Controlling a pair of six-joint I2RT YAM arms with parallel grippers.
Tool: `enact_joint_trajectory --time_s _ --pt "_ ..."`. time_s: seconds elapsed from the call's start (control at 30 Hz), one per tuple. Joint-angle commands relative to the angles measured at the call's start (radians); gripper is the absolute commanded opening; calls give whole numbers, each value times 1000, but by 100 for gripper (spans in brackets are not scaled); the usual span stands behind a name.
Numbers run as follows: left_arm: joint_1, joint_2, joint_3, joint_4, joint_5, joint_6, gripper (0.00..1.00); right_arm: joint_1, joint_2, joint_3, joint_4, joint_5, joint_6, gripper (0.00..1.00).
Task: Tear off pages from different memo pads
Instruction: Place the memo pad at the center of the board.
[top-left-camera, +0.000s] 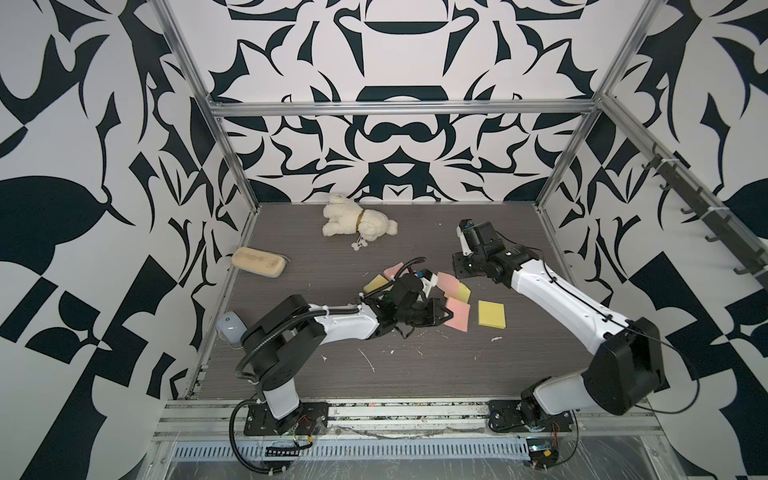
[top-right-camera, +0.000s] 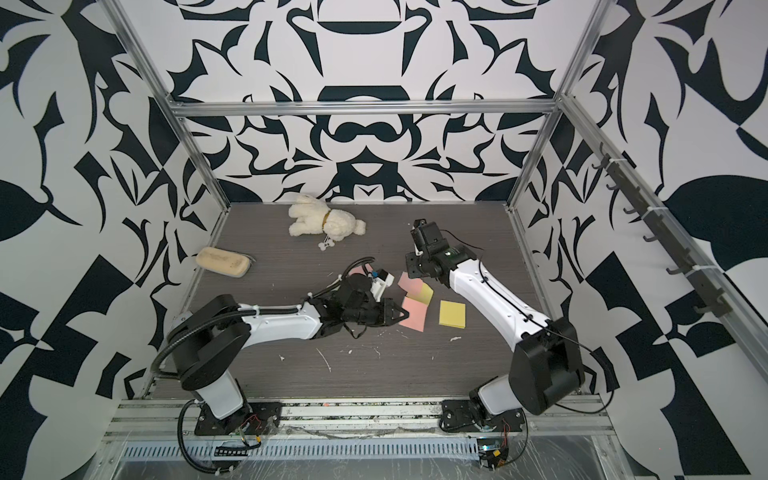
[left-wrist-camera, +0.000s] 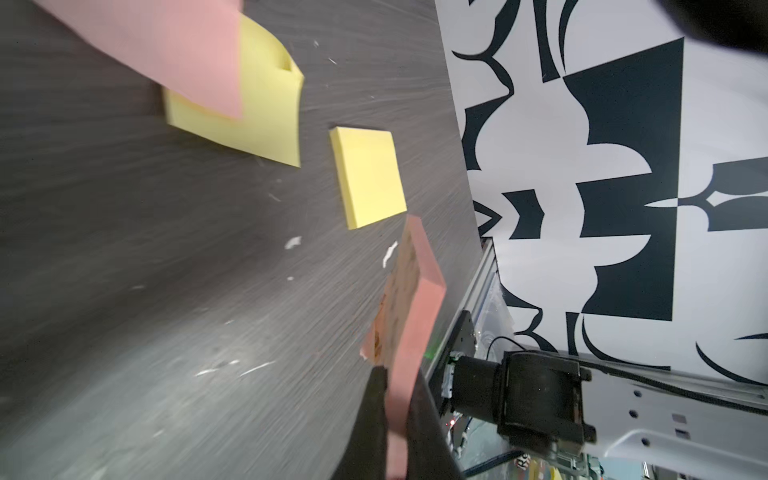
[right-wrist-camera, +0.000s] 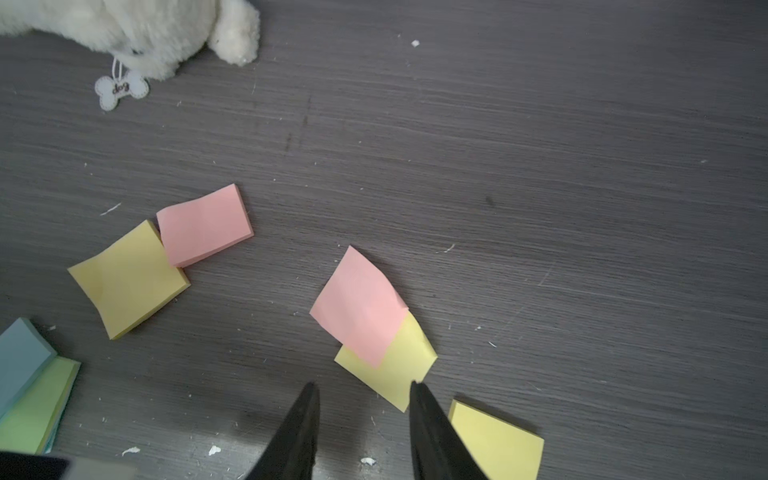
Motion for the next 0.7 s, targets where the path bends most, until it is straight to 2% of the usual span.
enact_joint_trajectory --time_s 0.0,0.33,0.53,0.67 --pt "-67 71 90 76 -29 -99 0 -20 -59 -11 -4 3 16 41" --pt "-96 292 198 146 70 -281 0 -23 -86 -12 19 -20 66 40" --pt "-108 382 308 68 88 -293 1 -22 -107 -28 30 -33 83 39" --pt "-108 411 333 45 99 -315 4 -22 -120 -43 32 -28 85 38"
